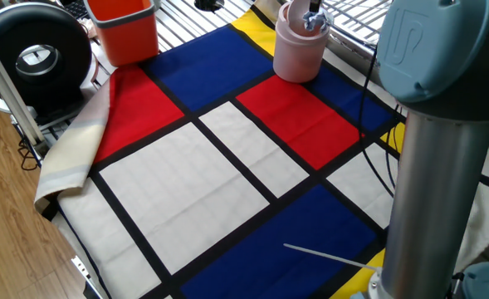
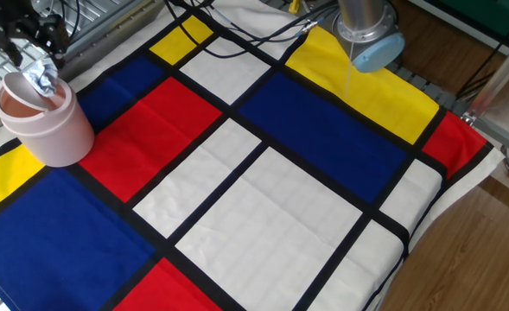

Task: Put the garbage in the trash can

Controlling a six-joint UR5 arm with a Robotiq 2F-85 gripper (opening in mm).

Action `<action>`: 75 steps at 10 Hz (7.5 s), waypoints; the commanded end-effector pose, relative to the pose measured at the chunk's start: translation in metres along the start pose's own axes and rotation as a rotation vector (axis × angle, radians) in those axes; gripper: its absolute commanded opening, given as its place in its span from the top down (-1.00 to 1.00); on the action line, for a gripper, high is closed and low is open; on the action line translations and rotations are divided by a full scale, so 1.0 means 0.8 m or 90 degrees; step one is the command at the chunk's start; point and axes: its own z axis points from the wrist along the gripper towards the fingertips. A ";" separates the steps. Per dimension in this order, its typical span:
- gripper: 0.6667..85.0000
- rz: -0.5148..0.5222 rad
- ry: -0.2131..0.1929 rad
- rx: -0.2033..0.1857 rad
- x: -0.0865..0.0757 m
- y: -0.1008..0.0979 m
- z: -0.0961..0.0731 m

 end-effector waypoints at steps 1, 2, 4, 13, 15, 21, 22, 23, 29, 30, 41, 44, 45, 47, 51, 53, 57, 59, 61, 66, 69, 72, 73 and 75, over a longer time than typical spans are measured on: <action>-0.44 0.014 -0.015 0.000 -0.005 0.001 -0.003; -0.39 0.020 -0.019 0.003 -0.007 -0.001 -0.003; -0.29 0.036 -0.031 0.009 -0.013 -0.003 -0.004; -0.05 0.141 -0.067 0.033 -0.029 -0.019 -0.006; -0.05 0.159 -0.073 0.036 -0.032 -0.021 -0.006; 0.04 0.095 -0.052 0.041 -0.046 -0.028 -0.008; 0.04 0.078 -0.050 0.039 -0.061 -0.031 -0.007; 0.04 0.069 -0.050 0.037 -0.075 -0.033 -0.005; 0.08 0.051 -0.026 0.046 -0.132 -0.039 -0.001; 0.08 0.048 -0.029 0.040 -0.134 -0.036 0.000; -0.11 -0.067 -0.073 -0.048 -0.132 -0.002 0.028; 0.09 -0.036 -0.071 -0.031 -0.129 -0.011 0.030; 0.59 0.018 -0.073 -0.035 -0.133 -0.010 0.029; 0.79 0.075 -0.064 -0.027 -0.129 -0.016 0.029; 0.46 0.125 -0.064 0.012 -0.127 -0.036 0.030; 0.44 0.138 -0.067 0.032 -0.128 -0.047 0.029; 0.04 0.009 -0.039 0.001 -0.115 -0.028 0.031; -0.01 -0.017 -0.044 -0.010 -0.105 -0.035 0.037; 0.04 -0.029 -0.046 -0.017 -0.099 -0.045 0.033; -0.01 -0.073 -0.049 -0.029 -0.096 -0.052 0.034; 0.00 -0.107 -0.050 -0.023 -0.098 -0.064 0.042; 0.00 -0.146 -0.053 -0.022 -0.100 -0.074 0.049; 0.00 -0.154 -0.056 -0.026 -0.101 -0.073 0.052; -0.01 -0.189 -0.061 -0.012 -0.102 -0.080 0.059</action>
